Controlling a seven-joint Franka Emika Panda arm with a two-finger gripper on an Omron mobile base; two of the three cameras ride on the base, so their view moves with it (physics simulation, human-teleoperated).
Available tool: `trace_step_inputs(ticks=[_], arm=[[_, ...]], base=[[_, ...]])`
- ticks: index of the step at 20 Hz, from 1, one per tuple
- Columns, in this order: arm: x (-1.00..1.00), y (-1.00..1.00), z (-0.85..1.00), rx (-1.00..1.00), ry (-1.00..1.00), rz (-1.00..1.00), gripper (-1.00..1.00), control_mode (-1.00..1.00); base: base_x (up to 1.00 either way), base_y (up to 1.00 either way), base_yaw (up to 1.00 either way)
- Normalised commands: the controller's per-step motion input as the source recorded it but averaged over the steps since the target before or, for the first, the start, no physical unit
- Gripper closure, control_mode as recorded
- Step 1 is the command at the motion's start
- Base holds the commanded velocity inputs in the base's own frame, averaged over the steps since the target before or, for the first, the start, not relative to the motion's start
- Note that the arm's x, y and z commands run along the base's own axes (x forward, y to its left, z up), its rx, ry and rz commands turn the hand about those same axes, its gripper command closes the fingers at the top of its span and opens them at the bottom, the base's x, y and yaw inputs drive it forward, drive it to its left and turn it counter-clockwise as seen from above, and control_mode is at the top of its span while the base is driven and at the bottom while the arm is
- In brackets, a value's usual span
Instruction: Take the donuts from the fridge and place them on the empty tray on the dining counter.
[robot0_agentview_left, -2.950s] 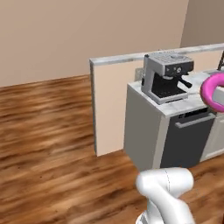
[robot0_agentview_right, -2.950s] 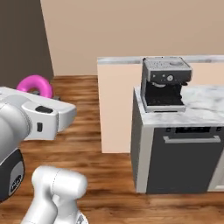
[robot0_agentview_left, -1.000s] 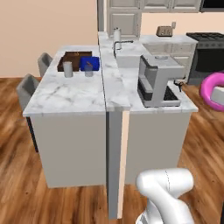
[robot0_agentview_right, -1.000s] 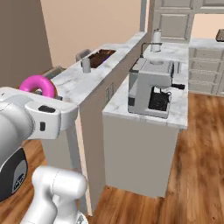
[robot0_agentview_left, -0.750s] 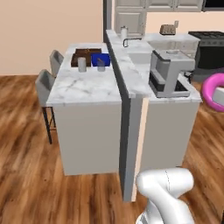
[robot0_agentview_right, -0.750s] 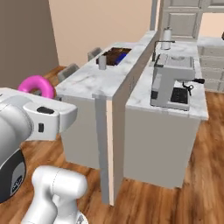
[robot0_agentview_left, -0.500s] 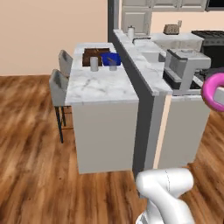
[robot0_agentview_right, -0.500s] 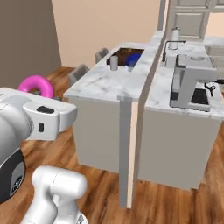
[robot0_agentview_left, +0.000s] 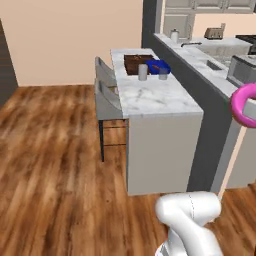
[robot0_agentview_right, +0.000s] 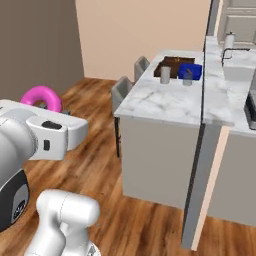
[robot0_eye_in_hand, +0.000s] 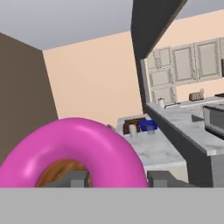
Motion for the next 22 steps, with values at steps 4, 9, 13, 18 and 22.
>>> trace_step_inputs(ticks=[4, 9, 13, 18, 22], arm=[[0.00, 0.00, 0.00, 0.00, 0.00, 0.00, 1.00, 1.00], [0.00, 0.00, 0.00, 0.00, 0.00, 0.00, 1.00, 1.00], [0.00, 0.00, 0.00, 0.00, 0.00, 0.00, 1.00, 1.00], [0.00, 0.00, 0.00, 0.00, 0.00, 0.00, 1.00, 1.00], [0.00, 0.00, 0.00, 0.00, 0.00, 0.00, 1.00, 1.00]], base=[[0.37, 1.00, 0.02], [0.72, 1.00, -0.15], [0.80, 0.93, -0.61], [0.51, 0.75, -0.75], [0.50, 0.68, -0.80]])
